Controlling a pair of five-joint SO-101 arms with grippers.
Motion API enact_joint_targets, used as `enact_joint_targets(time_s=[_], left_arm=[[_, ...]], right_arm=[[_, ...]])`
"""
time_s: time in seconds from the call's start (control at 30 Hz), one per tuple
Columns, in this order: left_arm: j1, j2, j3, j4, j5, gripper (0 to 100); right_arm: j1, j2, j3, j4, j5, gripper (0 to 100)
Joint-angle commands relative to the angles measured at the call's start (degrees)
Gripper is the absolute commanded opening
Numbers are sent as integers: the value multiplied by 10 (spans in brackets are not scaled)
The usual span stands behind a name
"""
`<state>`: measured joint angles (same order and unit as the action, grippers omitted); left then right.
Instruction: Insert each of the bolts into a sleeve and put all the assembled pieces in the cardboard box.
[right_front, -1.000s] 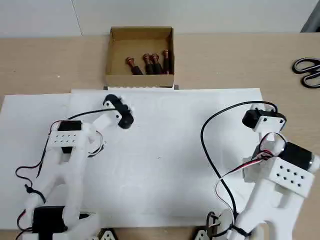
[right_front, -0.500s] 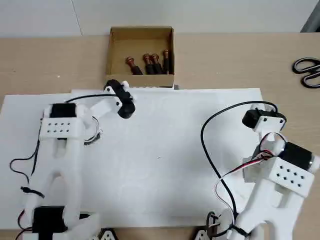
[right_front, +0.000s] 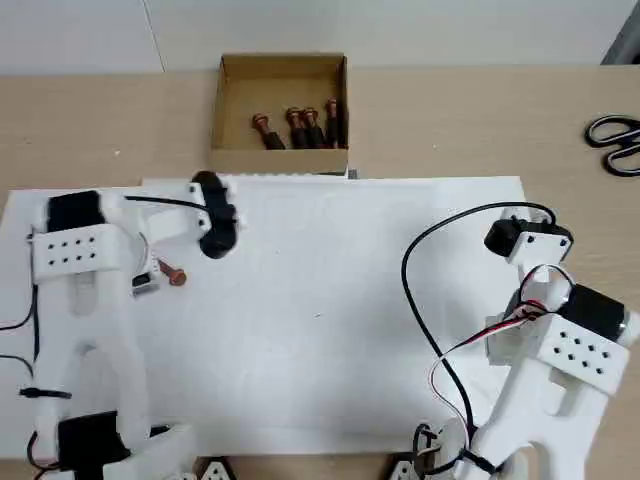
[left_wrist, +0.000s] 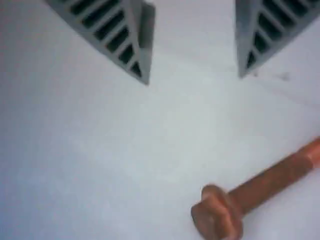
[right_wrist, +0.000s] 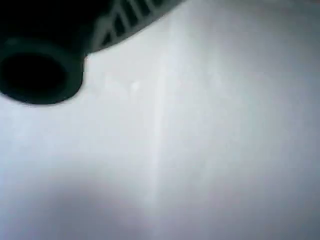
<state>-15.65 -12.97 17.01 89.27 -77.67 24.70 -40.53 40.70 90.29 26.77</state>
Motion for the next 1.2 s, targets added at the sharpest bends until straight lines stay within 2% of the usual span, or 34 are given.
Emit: enact_joint_targets(time_s=[0.0, 0.17, 0.37, 0.73, 0.97, 1.17], left_arm=[[-17, -21, 18, -77, -218, 112], [-17, -21, 91, -209, -258, 112], [-11, -21, 149, -284, -295, 112], [1, -20, 202, -304, -299, 109], [1, -20, 267, -404, -296, 109], [1, -11, 283, -405, -294, 108]], right_arm=[[3, -9, -4, -1, 0, 4], [2, -9, -3, -1, -1, 4], [3, -14, 43, -28, 1, 4], [2, -14, 47, -42, 1, 4], [2, -14, 47, -41, 1, 4], [2, -14, 31, -37, 1, 4]])
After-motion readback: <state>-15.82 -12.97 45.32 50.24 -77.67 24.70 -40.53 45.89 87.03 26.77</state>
